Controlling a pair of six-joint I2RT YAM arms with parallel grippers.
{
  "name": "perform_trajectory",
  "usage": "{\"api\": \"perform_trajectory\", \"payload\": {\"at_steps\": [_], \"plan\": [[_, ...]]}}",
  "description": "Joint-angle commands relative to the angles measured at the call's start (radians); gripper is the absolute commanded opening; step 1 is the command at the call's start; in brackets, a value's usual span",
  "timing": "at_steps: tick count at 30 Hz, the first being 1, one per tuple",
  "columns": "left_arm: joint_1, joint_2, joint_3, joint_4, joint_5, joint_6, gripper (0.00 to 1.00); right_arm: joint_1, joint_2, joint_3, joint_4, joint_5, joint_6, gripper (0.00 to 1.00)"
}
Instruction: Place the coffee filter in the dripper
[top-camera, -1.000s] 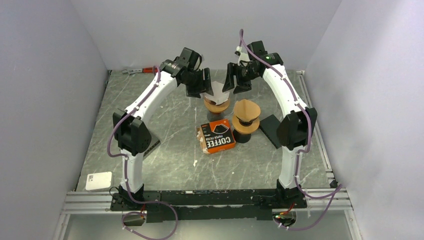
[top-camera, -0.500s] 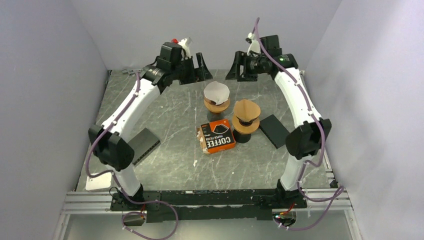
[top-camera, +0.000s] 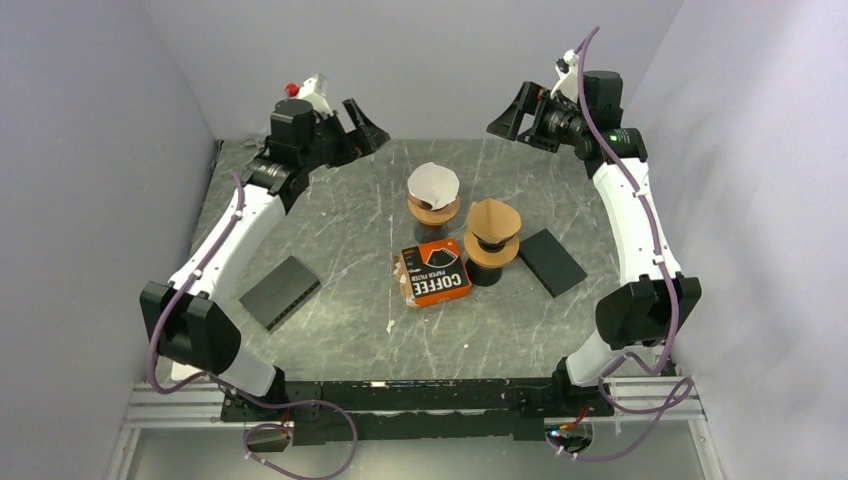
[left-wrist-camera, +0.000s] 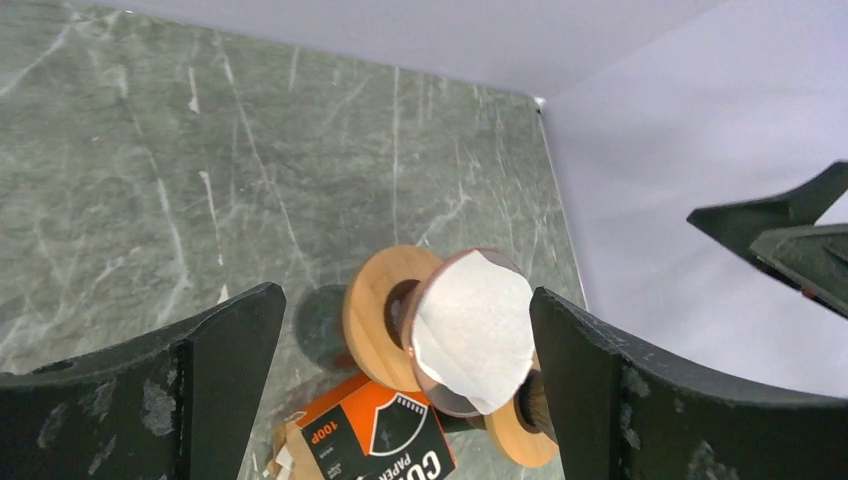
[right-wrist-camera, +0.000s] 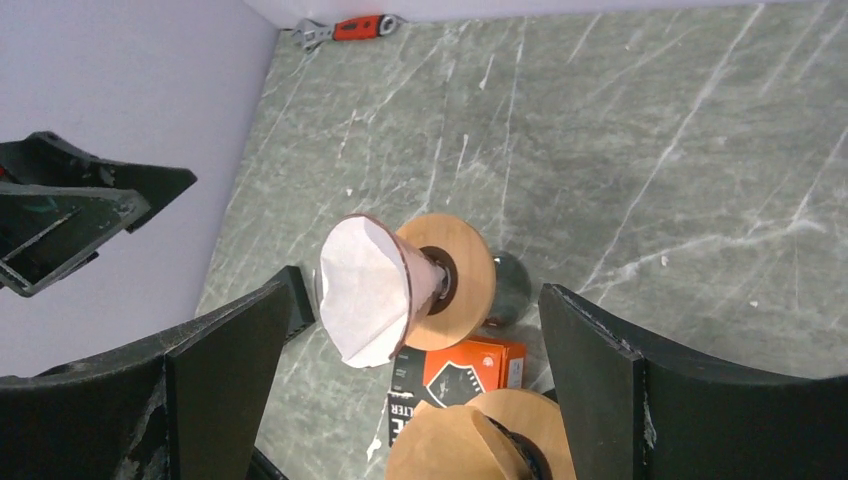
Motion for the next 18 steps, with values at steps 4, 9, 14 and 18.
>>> {"api": "perform_trajectory", "payload": {"at_steps": [4,9,14,18], "plan": [[0.107,-0.112,-0.135,0.143,-0.010,-0.064,0.99,-0.020,-0.057,-0.062,0.081,0.095,0.025,1.00],[0.175,-0.171,-0.245,0.140,-0.059,0.005,1.00,-0.023,-0.159,-0.227,0.217,0.317,0.019,1.00],[0.225,-0.232,-0.389,0.165,-0.122,0.140,1.00,-0.023,-0.302,-0.490,0.413,0.605,-0.021,1.00],[0.240,-0.296,-0.527,0.226,-0.232,0.232,1.00,-0.022,-0.422,-0.703,0.572,0.788,-0.087,1.00]]}}
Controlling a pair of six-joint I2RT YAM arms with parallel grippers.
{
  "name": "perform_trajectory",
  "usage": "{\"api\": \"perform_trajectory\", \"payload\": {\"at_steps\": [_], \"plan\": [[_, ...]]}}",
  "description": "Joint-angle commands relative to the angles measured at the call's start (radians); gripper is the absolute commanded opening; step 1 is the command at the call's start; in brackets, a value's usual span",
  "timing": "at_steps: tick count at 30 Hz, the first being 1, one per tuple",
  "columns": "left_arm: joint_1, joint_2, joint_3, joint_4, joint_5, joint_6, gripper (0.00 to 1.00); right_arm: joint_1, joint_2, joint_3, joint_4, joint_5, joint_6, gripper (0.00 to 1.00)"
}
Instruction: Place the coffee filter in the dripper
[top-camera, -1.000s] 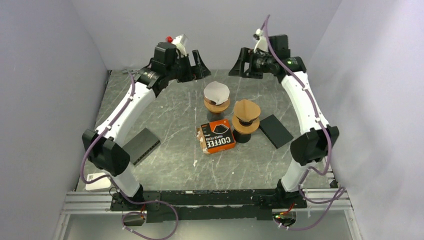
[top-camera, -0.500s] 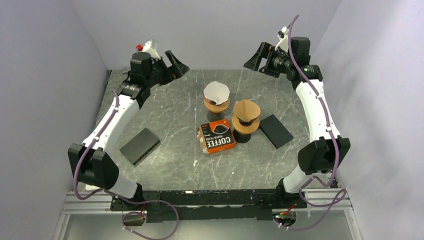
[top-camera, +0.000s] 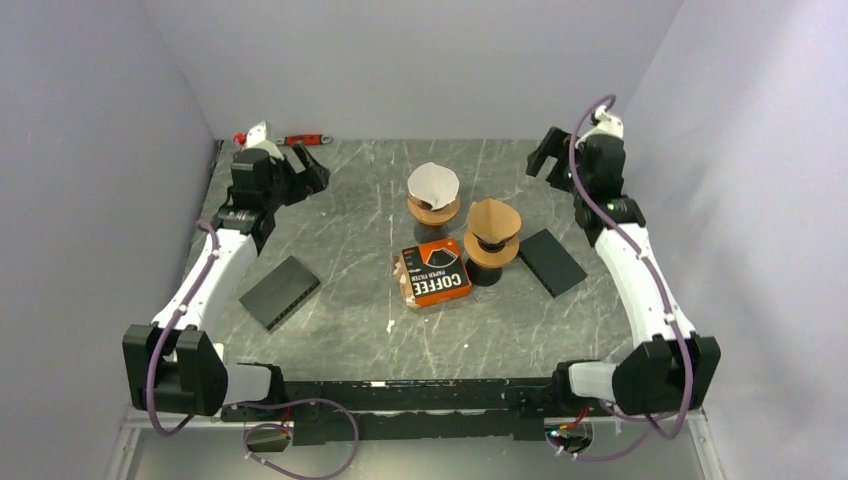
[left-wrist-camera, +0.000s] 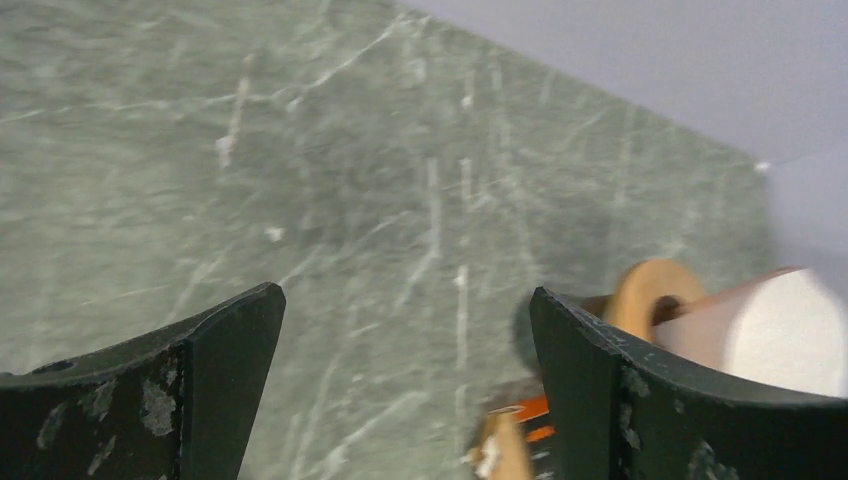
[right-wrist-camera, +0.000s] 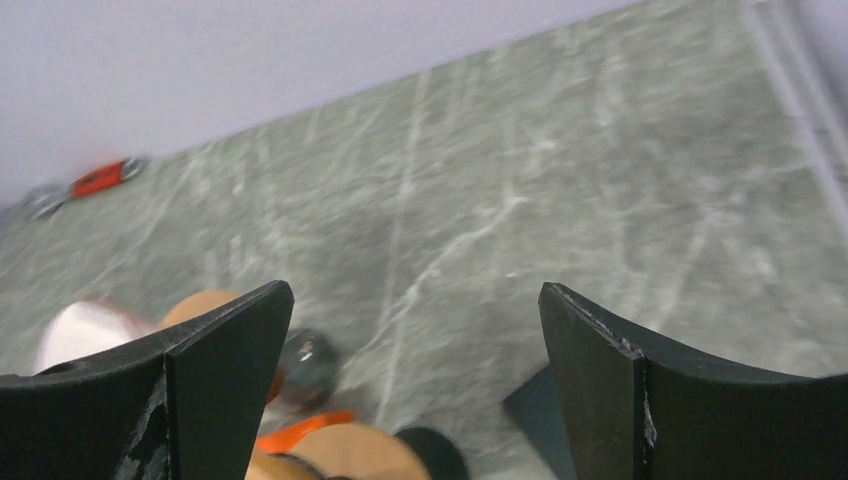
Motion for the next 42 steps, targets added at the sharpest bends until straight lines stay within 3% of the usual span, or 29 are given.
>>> {"api": "perform_trajectory", "payload": {"at_steps": [1,6,11,17,22,26,28,32,38,40,42], "plan": [[0.013,-0.092,-0.133,0.123,-0.148,0.158,0.99,-0.005,-0.118,-0.184,0.235,0.296,-0.093,1.00],[0.022,-0.144,-0.304,0.263,-0.221,0.271,1.00,-0.004,-0.157,-0.352,0.227,0.429,-0.194,1.00],[0.023,-0.142,-0.427,0.368,-0.192,0.397,1.00,-0.006,-0.242,-0.629,0.443,0.426,-0.251,1.00],[0.023,-0.126,-0.521,0.451,-0.285,0.423,1.00,-0.007,-0.304,-0.850,0.658,0.431,-0.295,1.00],[0.024,-0.054,-0.602,0.641,-0.331,0.487,0.99,-0.007,-0.239,-0.929,0.751,0.442,-0.276,1.00],[0.033,0.059,-0.637,0.832,-0.291,0.530,1.00,-0.008,-0.143,-0.991,0.954,0.409,-0.248,1.00],[0.044,0.096,-0.566,0.726,-0.213,0.597,0.99,-0.008,-0.102,-0.985,1.014,0.350,-0.281,1.00],[0.051,0.196,-0.521,0.806,-0.178,0.713,0.99,-0.010,-0.012,-0.964,1.134,0.244,-0.380,1.00],[0.103,0.386,-0.503,1.010,-0.128,0.617,0.96,-0.019,0.145,-0.960,1.320,0.210,-0.410,1.00],[0.104,0.448,-0.502,1.100,-0.139,0.588,0.93,-0.055,0.150,-0.964,1.308,0.196,-0.356,1.00],[0.126,0.451,-0.476,1.058,-0.090,0.579,0.92,-0.067,0.179,-0.992,1.399,0.216,-0.344,1.00]]}}
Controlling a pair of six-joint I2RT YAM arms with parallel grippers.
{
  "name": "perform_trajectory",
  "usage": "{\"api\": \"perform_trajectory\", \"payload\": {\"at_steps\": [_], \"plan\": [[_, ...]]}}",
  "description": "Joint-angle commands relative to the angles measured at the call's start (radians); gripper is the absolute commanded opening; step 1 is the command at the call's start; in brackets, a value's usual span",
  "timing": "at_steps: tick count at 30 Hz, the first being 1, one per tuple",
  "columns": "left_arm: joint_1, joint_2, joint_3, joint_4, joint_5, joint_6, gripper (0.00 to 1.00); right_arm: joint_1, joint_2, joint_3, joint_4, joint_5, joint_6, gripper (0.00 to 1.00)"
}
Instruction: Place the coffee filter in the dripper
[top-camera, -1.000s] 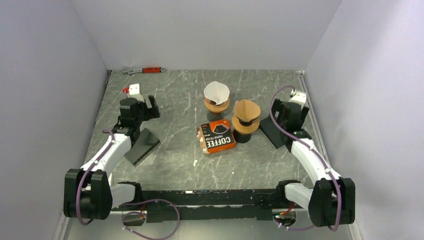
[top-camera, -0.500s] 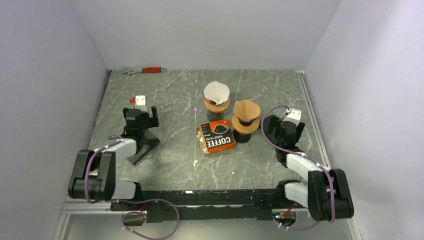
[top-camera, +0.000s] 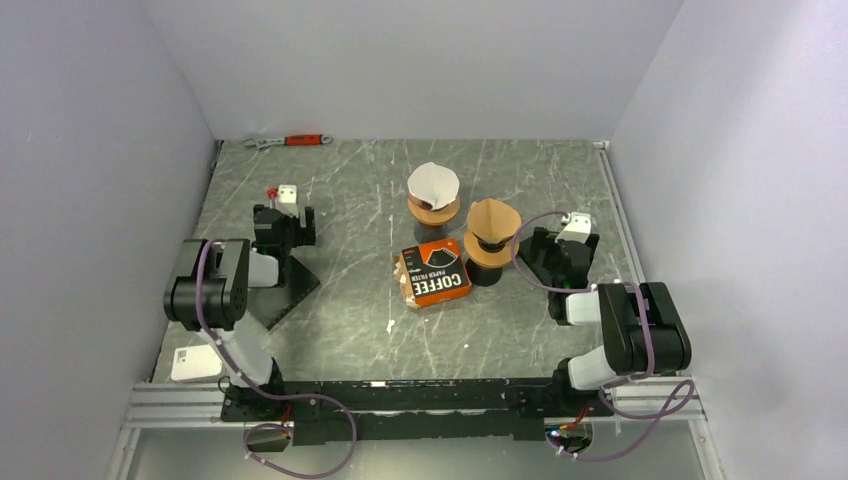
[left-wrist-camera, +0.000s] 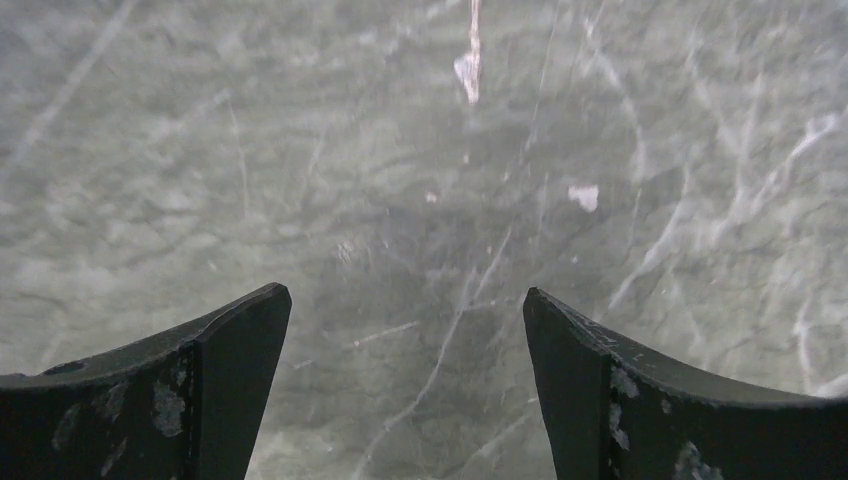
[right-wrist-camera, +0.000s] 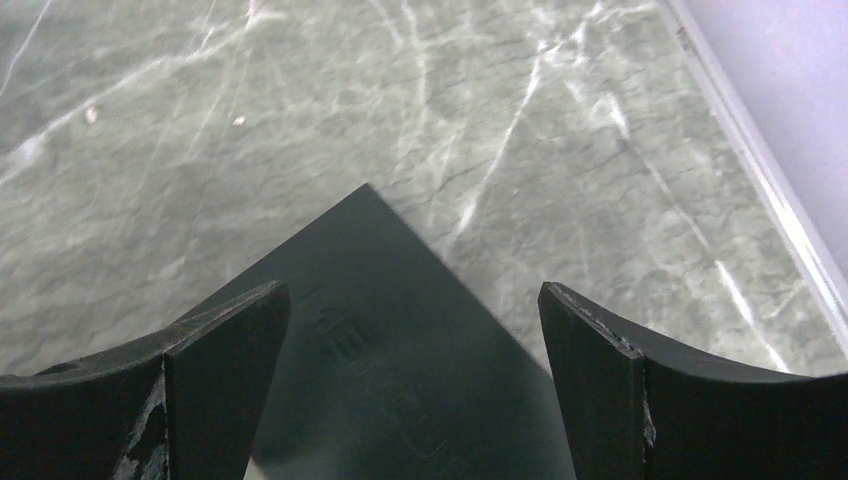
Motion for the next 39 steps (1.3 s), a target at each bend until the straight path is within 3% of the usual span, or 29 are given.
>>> {"api": "perform_trajectory", "payload": {"at_steps": [1,5,10,12,17,21,23,24,26,28,31,33,39], "plan": [[0.026,0.034,0.031,0.122,0.088,-0.041,0.91,-0.036,0.022,-0.005,0.194,-0.012,0.034,1.00],[0.023,-0.119,-0.010,0.049,0.094,-0.057,0.99,-0.036,0.020,-0.006,0.194,-0.010,0.032,1.00],[0.018,-0.419,-0.039,-0.341,0.007,-0.010,1.00,-0.036,0.020,-0.008,0.198,-0.008,0.032,1.00],[0.022,-0.459,-0.123,-0.308,-0.021,-0.019,0.99,-0.036,0.019,-0.007,0.197,-0.008,0.032,1.00],[0.028,-0.297,-0.247,0.058,0.008,-0.040,1.00,-0.036,0.020,-0.008,0.196,-0.008,0.032,1.00],[0.039,-0.111,-0.129,0.032,0.035,-0.039,0.99,-0.036,0.019,-0.008,0.197,-0.007,0.031,1.00],[0.083,-0.115,-0.149,0.032,0.053,-0.098,0.99,-0.036,0.018,-0.007,0.194,-0.008,0.031,1.00],[0.083,-0.088,-0.179,0.140,0.053,-0.091,1.00,-0.036,0.017,-0.006,0.193,-0.008,0.031,1.00],[0.076,-0.105,-0.171,0.079,0.053,-0.090,1.00,-0.036,0.019,-0.007,0.194,-0.008,0.031,1.00],[0.075,-0.085,-0.185,0.152,0.054,-0.086,1.00,-0.036,0.019,-0.007,0.195,-0.008,0.031,1.00],[0.079,-0.100,-0.165,0.077,0.054,-0.097,0.99,-0.036,0.019,-0.006,0.195,-0.008,0.031,1.00],[0.077,-0.088,-0.182,0.144,0.055,-0.089,0.99,-0.036,0.019,-0.006,0.194,-0.008,0.031,1.00],[0.073,-0.087,-0.177,0.127,0.054,-0.087,0.99,-0.036,0.017,-0.005,0.185,-0.009,0.033,1.00]]}}
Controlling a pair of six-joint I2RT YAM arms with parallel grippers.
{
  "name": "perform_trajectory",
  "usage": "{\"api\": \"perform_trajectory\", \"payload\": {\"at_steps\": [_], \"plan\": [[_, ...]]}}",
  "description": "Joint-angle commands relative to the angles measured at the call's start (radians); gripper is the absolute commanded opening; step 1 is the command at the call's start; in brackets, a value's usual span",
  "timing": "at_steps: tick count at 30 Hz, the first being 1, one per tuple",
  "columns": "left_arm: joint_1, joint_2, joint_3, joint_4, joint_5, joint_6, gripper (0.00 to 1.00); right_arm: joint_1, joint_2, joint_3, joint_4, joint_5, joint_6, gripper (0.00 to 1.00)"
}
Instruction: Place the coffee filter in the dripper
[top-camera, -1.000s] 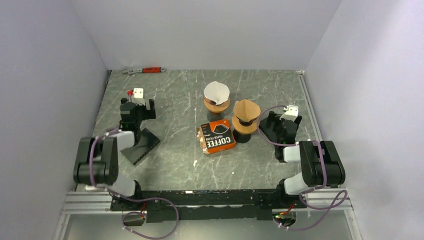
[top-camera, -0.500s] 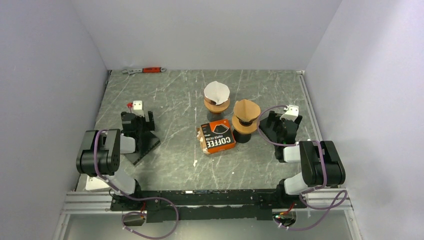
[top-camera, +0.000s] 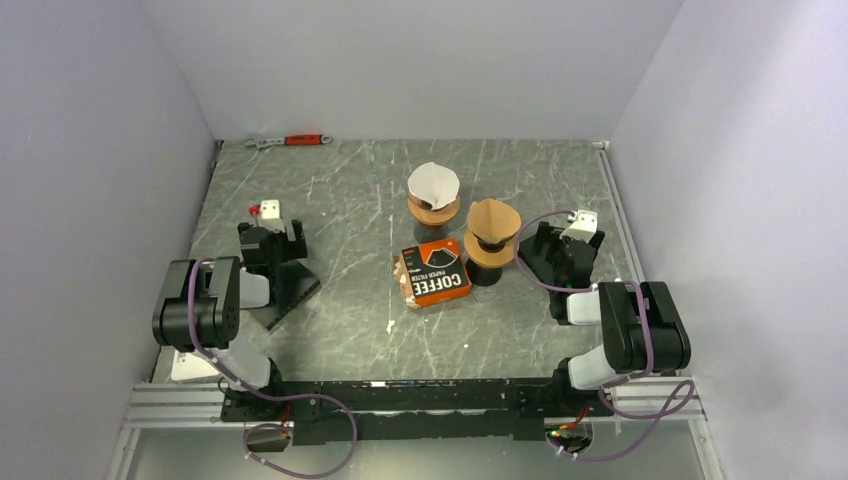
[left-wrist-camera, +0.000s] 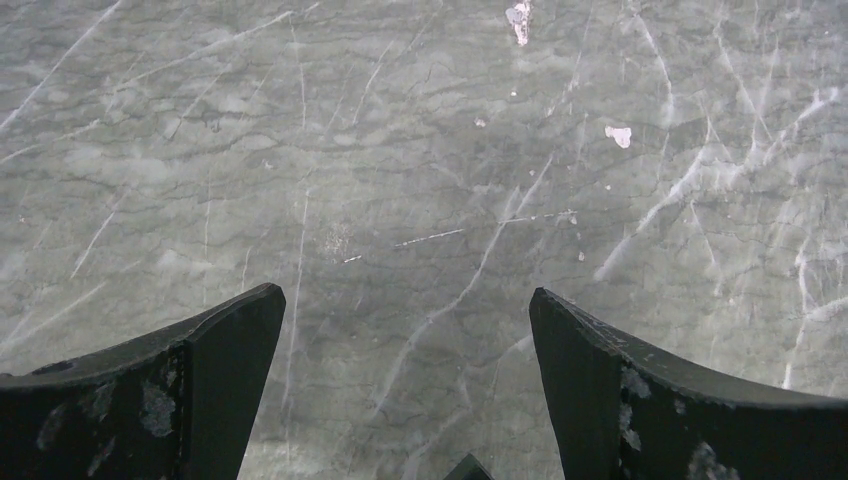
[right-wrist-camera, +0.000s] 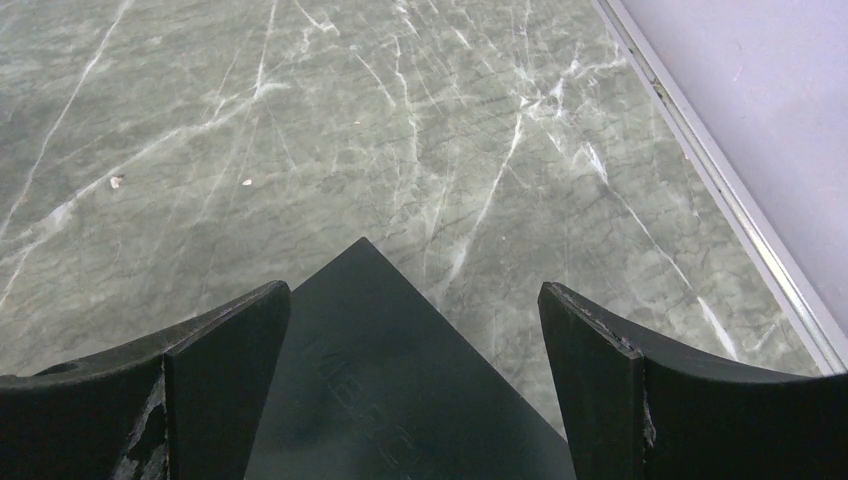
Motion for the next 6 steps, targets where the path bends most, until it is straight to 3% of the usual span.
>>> {"api": "perform_trajectory", "payload": {"at_steps": [1,6], "plan": [[-0.005,0.005,0.002,0.050,0.013,-0.006,0.99,-0.001,-0.006,-0.002,0.053,-0.006,0.015,1.00],[-0.004,0.002,0.000,0.048,0.013,-0.006,0.99,-0.001,-0.002,-0.002,0.063,-0.006,0.014,1.00]]}}
